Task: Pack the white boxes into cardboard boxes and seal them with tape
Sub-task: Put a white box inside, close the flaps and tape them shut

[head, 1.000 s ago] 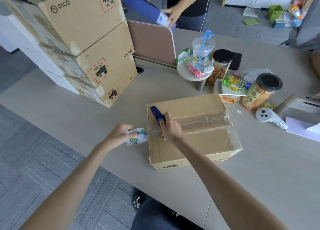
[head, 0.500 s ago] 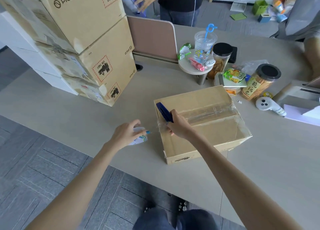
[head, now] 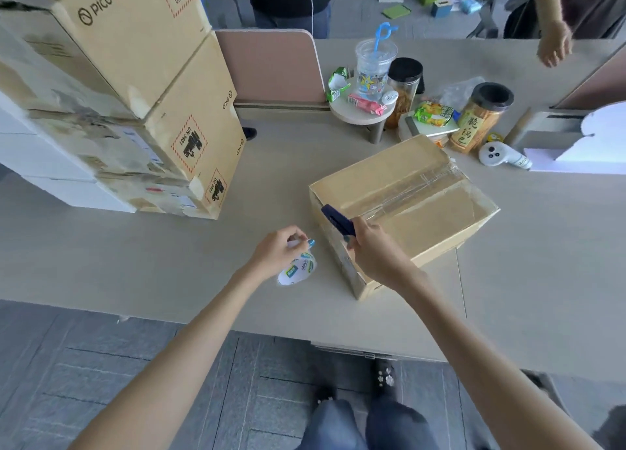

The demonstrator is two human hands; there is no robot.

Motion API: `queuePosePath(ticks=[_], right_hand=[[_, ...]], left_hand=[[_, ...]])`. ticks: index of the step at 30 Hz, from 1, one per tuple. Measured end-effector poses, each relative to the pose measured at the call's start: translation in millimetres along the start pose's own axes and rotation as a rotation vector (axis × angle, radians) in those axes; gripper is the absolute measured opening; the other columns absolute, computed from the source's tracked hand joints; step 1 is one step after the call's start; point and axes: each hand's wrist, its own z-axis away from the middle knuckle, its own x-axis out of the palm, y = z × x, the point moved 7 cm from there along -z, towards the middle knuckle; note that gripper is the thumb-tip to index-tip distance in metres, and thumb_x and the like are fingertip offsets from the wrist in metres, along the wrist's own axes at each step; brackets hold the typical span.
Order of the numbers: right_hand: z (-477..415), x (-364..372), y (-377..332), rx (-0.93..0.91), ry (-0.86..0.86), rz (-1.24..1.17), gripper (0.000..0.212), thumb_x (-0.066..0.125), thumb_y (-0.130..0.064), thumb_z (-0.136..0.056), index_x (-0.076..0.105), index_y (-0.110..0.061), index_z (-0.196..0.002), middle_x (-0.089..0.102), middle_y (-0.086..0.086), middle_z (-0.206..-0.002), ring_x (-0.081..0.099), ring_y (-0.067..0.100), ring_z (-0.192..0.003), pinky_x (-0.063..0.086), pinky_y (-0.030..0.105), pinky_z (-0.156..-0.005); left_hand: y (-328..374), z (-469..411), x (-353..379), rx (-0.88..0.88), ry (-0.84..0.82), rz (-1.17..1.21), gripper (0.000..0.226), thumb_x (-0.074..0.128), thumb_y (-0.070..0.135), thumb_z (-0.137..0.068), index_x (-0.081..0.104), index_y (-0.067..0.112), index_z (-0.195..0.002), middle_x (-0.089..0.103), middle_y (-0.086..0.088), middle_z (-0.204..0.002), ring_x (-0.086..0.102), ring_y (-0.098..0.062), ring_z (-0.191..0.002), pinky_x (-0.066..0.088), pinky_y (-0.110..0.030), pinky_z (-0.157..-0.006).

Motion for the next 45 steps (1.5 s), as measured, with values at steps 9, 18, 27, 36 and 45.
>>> queuePosePath(ticks=[9,18,27,36,45], right_hand=[[32,21,-23,-0.034,0.074,0.349,0.009,0.042,-0.004,-0.099,0.047,-0.004,-0.106,0.063,0.017,-0.099,0.062,0.04,-0.081,0.032,0.036,-0.059],[28,33,-36,0.027,0.05,0.454,0.025,0.039,0.004,-0.093,0.05,0.0,-0.114,0.065,0.017,-0.106,0.064,0.038,-0.096,0.033,0.035,-0.063],[55,34,-27,0.051,0.037,0.451,0.021,0.04,0.007,-0.092,0.052,0.0,-0.107,0.057,0.01,-0.08,0.064,0.036,-0.087,0.032,0.034,-0.061],[40,26,-39,-0.043,0.143,0.294,0.011,0.042,0.003,-0.093,0.04,-0.006,-0.098,0.041,0.006,-0.079,0.039,0.031,-0.059,0.028,0.037,-0.056],[-16,25,-29,-0.084,0.1,0.264,0.029,0.036,0.007,-0.09,0.037,0.001,-0.118,0.044,0.016,-0.1,0.054,0.037,-0.07,0.037,0.044,-0.056]], left_hand=[[-3,-7,1,-0.038,0.04,-0.046,0.016,0.054,0.03,-0.095,0.065,0.018,-0.09,0.062,0.01,-0.072,0.053,-0.011,-0.062,0.034,-0.028,-0.057],[3,-9,6,-0.074,0.058,-0.159,0.015,0.054,0.032,-0.094,0.063,0.02,-0.092,0.067,0.006,-0.087,0.061,-0.019,-0.081,0.037,-0.026,-0.061],[-6,-3,5,-0.135,0.141,-0.129,0.012,0.053,0.024,-0.092,0.058,0.02,-0.083,0.065,0.002,-0.081,0.059,-0.025,-0.081,0.037,-0.029,-0.063],[0,21,-17,0.004,0.288,-0.116,0.011,0.053,0.023,-0.095,0.059,0.016,-0.09,0.064,0.0,-0.078,0.055,-0.025,-0.074,0.029,-0.025,-0.052],[4,34,-23,0.048,0.292,-0.049,0.012,0.056,0.025,-0.095,0.056,0.019,-0.084,0.059,0.006,-0.071,0.053,-0.021,-0.069,0.031,-0.027,-0.052]])
